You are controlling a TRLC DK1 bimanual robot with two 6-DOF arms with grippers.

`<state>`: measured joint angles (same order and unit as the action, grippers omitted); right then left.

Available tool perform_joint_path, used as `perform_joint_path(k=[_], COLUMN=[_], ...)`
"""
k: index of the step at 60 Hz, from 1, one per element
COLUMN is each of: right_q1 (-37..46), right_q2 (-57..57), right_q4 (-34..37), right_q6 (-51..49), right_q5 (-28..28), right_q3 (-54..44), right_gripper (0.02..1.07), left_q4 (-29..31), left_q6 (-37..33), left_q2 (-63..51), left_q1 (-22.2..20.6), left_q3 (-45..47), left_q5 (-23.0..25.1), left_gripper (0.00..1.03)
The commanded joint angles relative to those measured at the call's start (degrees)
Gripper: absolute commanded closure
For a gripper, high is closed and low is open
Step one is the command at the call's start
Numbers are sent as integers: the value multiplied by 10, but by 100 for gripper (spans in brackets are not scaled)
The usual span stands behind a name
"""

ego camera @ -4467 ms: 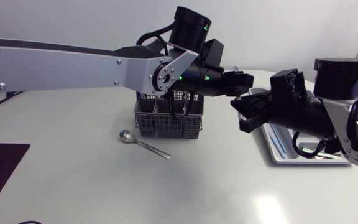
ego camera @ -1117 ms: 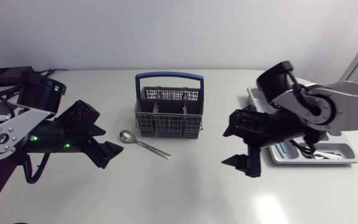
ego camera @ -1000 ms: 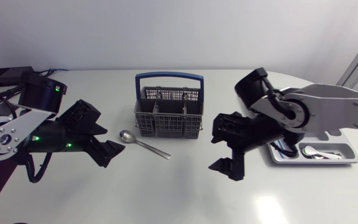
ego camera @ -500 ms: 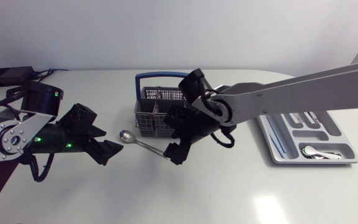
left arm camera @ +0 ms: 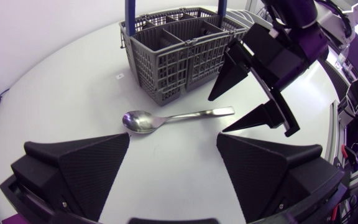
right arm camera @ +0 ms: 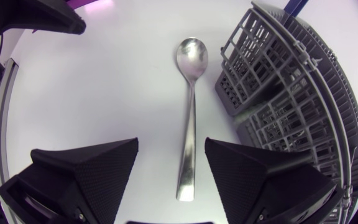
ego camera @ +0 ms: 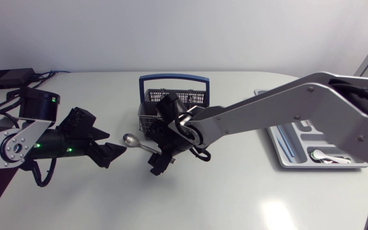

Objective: Unload the cutlery basket into the drawer organizer.

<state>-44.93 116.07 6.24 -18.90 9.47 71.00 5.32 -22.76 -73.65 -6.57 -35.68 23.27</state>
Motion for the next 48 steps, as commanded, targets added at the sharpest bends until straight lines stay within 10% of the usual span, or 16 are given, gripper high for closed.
perform_joint_path(k=[1, 30, 48], right_q1=[-9, -9, -8], right_q2=[29, 115, 130], right_q4=[-14, -9, 22], right_q6=[31, 83, 84], right_q5=[-15, -36, -29], right_q3=[25, 108, 119], right_gripper=[40, 49, 81], left_q4=[-9, -24, -27], left_q6=[-11, -28, -28], left_q2=[-15, -19, -22], left_q1=[10, 59, 59], left_q3=[20, 42, 47], left_q5=[12, 55, 57], left_gripper=[5, 5, 5])
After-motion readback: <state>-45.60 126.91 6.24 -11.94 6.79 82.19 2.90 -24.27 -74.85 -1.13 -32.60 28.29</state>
